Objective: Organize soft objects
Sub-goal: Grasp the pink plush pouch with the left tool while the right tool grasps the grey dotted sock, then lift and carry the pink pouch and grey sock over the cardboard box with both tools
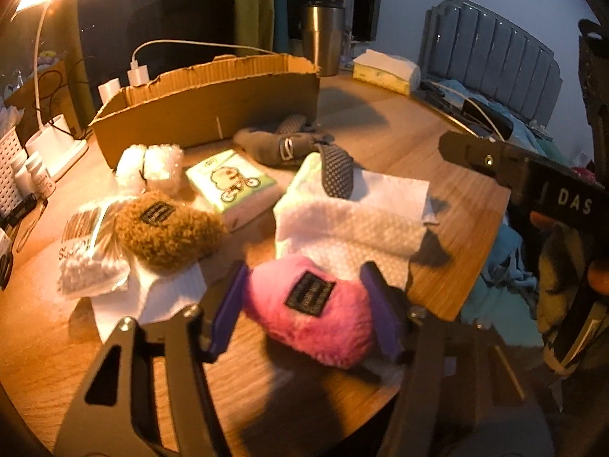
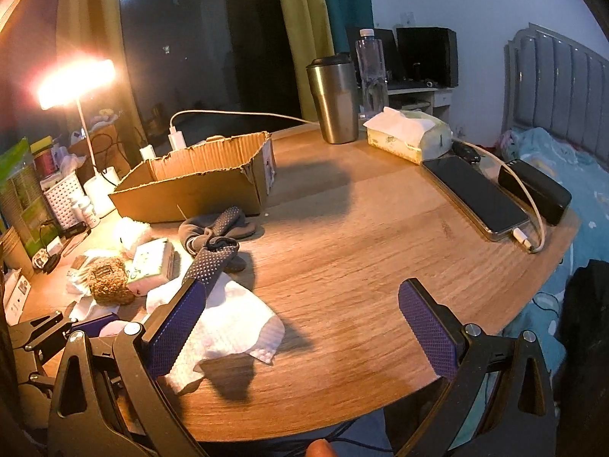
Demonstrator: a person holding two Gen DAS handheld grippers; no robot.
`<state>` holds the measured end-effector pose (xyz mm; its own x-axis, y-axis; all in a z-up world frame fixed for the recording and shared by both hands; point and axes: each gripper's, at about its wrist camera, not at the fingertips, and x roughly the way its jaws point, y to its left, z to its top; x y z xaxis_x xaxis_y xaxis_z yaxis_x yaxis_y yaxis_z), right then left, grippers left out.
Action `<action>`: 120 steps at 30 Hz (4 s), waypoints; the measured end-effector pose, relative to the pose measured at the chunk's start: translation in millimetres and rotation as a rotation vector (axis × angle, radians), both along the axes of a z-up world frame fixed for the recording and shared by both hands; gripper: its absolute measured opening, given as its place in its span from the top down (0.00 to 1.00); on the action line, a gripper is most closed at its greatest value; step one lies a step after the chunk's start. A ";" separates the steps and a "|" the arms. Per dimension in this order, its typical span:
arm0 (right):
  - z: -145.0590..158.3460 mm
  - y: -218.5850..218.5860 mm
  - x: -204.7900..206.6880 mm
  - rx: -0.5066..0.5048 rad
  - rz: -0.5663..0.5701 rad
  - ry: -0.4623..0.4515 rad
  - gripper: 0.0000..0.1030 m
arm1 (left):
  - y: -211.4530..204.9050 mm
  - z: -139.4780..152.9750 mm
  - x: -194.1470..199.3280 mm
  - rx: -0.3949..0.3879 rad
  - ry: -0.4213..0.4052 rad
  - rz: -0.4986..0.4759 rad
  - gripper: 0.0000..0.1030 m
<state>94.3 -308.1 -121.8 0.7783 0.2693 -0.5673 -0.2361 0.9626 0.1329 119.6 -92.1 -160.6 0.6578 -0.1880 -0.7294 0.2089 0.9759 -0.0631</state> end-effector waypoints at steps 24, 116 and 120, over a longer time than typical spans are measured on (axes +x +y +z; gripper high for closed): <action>18.7 49.7 28.8 -0.053 0.082 -0.001 0.00 | 51.0 34.3 1.1 -0.141 -0.089 0.049 0.62; 40.5 91.6 73.4 -0.078 0.362 0.086 0.76 | 90.0 115.3 45.3 -0.119 -0.357 0.163 0.62; 65.7 89.0 79.3 -0.061 0.369 0.025 0.76 | 85.8 123.6 52.2 -0.115 -0.380 0.146 0.62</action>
<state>173.5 -219.1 -56.1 0.6210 0.4939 -0.6086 -0.5659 0.8198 0.0877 171.8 -6.3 -37.1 0.9015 -0.1391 -0.4098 0.0985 0.9880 -0.1186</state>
